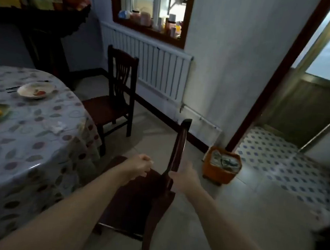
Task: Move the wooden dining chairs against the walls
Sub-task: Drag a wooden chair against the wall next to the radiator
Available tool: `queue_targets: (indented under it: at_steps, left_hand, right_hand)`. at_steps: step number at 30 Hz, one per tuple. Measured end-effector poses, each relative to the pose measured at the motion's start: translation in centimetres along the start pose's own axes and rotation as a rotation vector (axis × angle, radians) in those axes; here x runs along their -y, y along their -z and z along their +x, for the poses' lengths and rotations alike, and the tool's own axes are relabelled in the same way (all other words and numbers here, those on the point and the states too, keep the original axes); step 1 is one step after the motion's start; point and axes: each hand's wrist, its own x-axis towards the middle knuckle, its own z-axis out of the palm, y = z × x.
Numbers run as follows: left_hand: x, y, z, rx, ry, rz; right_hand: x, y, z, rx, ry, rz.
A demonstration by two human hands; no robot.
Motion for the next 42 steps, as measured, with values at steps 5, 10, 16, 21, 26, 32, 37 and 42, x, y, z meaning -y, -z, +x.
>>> queue_targets:
  at_steps: [5,10,16,21,26,32,37,42]
  left_hand:
    - [-2.6,-1.7,5.3,0.135,0.028,0.037]
    - [-5.7,-3.8,9.7,0.157,0.0,0.004]
    - [-7.3,-5.0,14.4,0.238,-0.017,0.043]
    - [-7.3,-3.6,17.8,0.239,0.048,0.058]
    - [-7.4,1.1,20.1,0.214,0.049,0.055]
    - [-7.5,7.1,22.8,0.19,0.11,-0.171]
    - [-8.7,11.7,24.7,0.14,0.19,-0.317]
    - [-11.1,14.2,26.9,0.066,0.218,-0.437]
  right_hand:
    - [-0.4,-0.7,4.2,0.029,-0.068,0.024]
    - [-1.7,-1.5,7.5,0.133,-0.06,0.014]
    - [-2.0,-2.8,8.9,0.107,-0.025,0.103]
    - [0.2,-3.8,9.9,0.107,-0.052,0.152]
    - [4.5,-5.4,11.4,0.105,-0.026,0.113]
    - [9.6,-7.0,14.7,0.08,-0.004,0.007]
    - [13.8,-7.8,17.4,0.152,0.077,-0.099]
    - [17.0,-5.6,20.9,0.17,0.163,-0.193]
